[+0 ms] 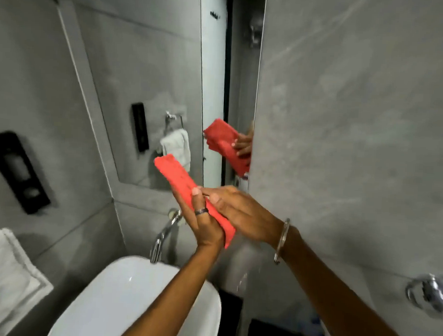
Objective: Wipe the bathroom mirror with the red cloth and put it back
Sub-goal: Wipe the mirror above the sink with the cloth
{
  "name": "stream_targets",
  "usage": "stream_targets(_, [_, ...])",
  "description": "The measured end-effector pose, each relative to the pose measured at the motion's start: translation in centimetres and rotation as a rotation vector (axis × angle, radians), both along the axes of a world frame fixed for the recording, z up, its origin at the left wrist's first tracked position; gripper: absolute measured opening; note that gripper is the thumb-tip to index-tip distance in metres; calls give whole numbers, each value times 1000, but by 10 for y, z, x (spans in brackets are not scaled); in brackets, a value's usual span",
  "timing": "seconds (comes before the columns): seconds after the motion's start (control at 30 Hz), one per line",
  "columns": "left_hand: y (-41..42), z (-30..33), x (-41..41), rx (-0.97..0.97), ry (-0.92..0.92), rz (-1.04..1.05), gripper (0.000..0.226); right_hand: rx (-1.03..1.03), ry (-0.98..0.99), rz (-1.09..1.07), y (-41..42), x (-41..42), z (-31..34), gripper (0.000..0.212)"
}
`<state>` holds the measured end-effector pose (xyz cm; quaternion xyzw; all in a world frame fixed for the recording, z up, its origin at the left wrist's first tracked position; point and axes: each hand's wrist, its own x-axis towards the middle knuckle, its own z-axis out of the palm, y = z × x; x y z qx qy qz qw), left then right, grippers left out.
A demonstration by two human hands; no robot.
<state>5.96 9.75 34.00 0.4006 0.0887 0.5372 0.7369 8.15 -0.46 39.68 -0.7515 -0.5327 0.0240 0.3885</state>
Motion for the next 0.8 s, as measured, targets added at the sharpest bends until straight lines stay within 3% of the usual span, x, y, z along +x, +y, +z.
stream_targets(0.1, [19, 55, 23, 223, -53, 181, 78, 76, -458, -310, 12, 32, 54, 52])
stream_targets(0.27, [57, 150, 67, 766, 41, 608, 70, 220, -885, -764, 11, 100, 162, 65])
stream_targets(0.33, [68, 185, 82, 908, 100, 662, 69, 232, -1026, -888, 7, 125, 197, 66])
stream_targets(0.43, [78, 235, 107, 1039, 134, 666, 70, 261, -1092, -1042, -2, 159, 237, 67])
stream_targets(0.57, [81, 276, 137, 1252, 257, 673, 80, 318, -1162, -1093, -8, 188, 242, 70])
stream_targets(0.8, [66, 332, 157, 1347, 318, 867, 82, 341, -1233, -1110, -5, 195, 240, 70])
